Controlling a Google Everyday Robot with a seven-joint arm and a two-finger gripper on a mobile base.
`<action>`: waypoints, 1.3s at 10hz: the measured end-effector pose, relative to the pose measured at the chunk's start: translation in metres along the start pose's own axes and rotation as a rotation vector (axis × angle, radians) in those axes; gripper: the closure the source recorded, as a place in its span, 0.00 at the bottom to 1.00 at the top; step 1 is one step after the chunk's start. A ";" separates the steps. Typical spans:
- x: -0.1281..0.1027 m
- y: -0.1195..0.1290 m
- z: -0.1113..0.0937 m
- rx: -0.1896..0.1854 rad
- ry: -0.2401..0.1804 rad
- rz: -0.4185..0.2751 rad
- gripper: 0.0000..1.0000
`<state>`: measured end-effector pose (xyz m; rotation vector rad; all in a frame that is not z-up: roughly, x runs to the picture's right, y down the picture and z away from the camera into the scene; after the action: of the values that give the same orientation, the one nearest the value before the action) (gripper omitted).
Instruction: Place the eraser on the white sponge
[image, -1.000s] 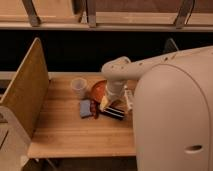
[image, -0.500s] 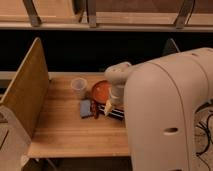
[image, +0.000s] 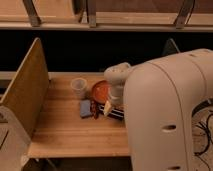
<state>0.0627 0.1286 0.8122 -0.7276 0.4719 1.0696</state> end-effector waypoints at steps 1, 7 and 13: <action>-0.002 0.000 0.004 0.000 0.002 -0.056 0.24; -0.005 -0.012 0.007 -0.003 -0.020 -0.137 0.24; -0.014 -0.050 0.028 0.109 -0.003 -0.116 0.24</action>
<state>0.1022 0.1262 0.8554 -0.6492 0.4759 0.9296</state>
